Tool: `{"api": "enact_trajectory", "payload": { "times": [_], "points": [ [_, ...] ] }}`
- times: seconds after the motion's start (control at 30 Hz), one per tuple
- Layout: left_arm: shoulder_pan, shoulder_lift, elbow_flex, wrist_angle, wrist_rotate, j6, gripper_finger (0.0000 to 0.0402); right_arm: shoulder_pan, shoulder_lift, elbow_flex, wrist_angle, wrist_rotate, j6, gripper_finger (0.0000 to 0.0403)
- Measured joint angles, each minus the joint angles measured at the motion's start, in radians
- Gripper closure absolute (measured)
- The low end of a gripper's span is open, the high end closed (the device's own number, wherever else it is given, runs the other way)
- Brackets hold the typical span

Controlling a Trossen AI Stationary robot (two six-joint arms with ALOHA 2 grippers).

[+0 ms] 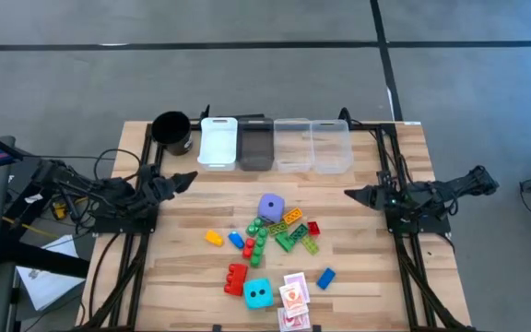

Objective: Pick & Place Toys
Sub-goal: Put the purple dice into the black bin

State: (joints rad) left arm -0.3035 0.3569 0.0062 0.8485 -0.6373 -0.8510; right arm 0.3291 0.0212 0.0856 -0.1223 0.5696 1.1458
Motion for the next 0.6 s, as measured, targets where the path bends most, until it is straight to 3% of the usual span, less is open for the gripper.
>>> {"api": "enact_trajectory", "payload": {
  "times": [0.33, 0.6],
  "points": [
    [0.000, 0.062, 0.000, 0.008, 0.000, -0.081, 0.0032, -0.051, 0.000, 0.002, -0.040, 0.015, 0.055, 0.0337],
    [0.000, 0.429, 0.121, -0.014, -0.004, -0.207, 0.0032, -0.070, 0.000, 0.003, -0.050, -0.029, 0.035, 0.0337]
  ]
}}
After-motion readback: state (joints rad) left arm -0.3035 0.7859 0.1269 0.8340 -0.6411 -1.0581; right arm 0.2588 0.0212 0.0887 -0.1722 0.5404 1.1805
